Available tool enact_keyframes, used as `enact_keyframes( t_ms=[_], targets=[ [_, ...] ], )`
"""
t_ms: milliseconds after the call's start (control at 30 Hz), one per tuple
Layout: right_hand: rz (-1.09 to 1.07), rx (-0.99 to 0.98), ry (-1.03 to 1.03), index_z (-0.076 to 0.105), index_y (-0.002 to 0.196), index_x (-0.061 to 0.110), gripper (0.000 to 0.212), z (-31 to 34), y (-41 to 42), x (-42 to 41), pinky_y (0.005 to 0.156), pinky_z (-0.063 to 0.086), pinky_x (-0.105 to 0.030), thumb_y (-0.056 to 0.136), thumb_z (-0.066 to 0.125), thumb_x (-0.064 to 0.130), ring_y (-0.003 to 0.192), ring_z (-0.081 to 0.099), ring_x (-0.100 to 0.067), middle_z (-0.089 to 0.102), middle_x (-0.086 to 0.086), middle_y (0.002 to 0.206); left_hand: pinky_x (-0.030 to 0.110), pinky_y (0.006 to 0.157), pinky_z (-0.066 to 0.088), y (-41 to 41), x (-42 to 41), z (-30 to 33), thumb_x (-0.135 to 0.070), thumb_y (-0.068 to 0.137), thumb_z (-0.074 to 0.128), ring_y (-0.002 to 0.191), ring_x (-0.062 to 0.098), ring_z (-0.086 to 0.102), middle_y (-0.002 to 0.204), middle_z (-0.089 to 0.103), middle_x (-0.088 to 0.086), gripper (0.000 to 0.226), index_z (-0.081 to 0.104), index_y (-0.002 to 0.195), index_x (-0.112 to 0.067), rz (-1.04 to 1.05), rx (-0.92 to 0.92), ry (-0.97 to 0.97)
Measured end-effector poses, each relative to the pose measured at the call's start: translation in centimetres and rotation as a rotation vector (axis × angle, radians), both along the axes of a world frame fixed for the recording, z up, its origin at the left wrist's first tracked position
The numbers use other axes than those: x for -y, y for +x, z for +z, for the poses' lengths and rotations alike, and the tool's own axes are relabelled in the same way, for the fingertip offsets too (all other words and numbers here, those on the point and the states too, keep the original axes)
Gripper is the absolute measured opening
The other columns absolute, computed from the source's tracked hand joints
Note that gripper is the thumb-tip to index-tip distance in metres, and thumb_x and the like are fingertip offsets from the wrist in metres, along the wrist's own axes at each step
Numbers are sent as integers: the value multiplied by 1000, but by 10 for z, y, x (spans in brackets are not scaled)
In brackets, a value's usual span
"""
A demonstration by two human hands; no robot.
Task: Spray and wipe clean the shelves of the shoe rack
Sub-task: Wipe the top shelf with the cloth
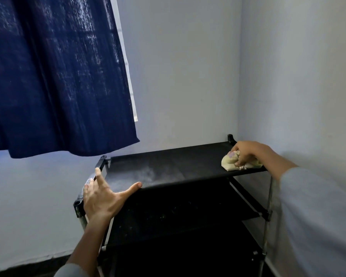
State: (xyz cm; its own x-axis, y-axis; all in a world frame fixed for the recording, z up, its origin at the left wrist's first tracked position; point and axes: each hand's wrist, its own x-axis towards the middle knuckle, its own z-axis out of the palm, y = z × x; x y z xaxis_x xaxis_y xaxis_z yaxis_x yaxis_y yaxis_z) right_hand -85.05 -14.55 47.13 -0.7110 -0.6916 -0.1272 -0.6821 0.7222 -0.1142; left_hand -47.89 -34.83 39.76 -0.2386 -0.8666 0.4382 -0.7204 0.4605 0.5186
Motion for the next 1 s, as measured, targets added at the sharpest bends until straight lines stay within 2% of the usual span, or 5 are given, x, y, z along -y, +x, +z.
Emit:
enact_keyframes(
  t_ms=[200,500,667,833,1000],
  targets=[
    [144,59,-43,59,128,32,55,5,59,42,92,50,-33,76,78,35,106,61,-21,65,1,122,41,116,11,-3,0,1,-106,28,18,142,29,23,152,29,15,154,9,150,-12,20,167,-15],
    [492,124,-391,60,122,45,48,-19,232,162,91,47,-34,76,70,38,111,59,-29,65,-1,122,41,109,27,-2,5,5,-106,29,19,131,29,41,144,43,14,154,7,150,-12,25,268,-15],
    [455,103,-619,55,130,35,54,-32,248,162,88,47,-36,79,69,27,110,58,-30,61,-5,122,42,107,30,-1,8,2,-106,24,10,129,29,43,142,45,14,157,6,150,-12,-3,282,-26],
    [285,234,-994,61,124,30,47,-34,234,133,79,46,-26,79,73,38,99,64,-25,65,-4,109,45,114,18,11,7,-6,-98,36,47,140,30,23,154,26,11,147,9,150,-14,-166,73,-56],
    [211,214,-1301,65,116,23,44,-54,210,75,78,48,-29,77,75,40,95,65,-24,67,0,106,39,114,18,29,-25,-63,-47,65,76,145,16,8,157,15,8,111,14,148,-7,-300,-222,-150]
  ],
)
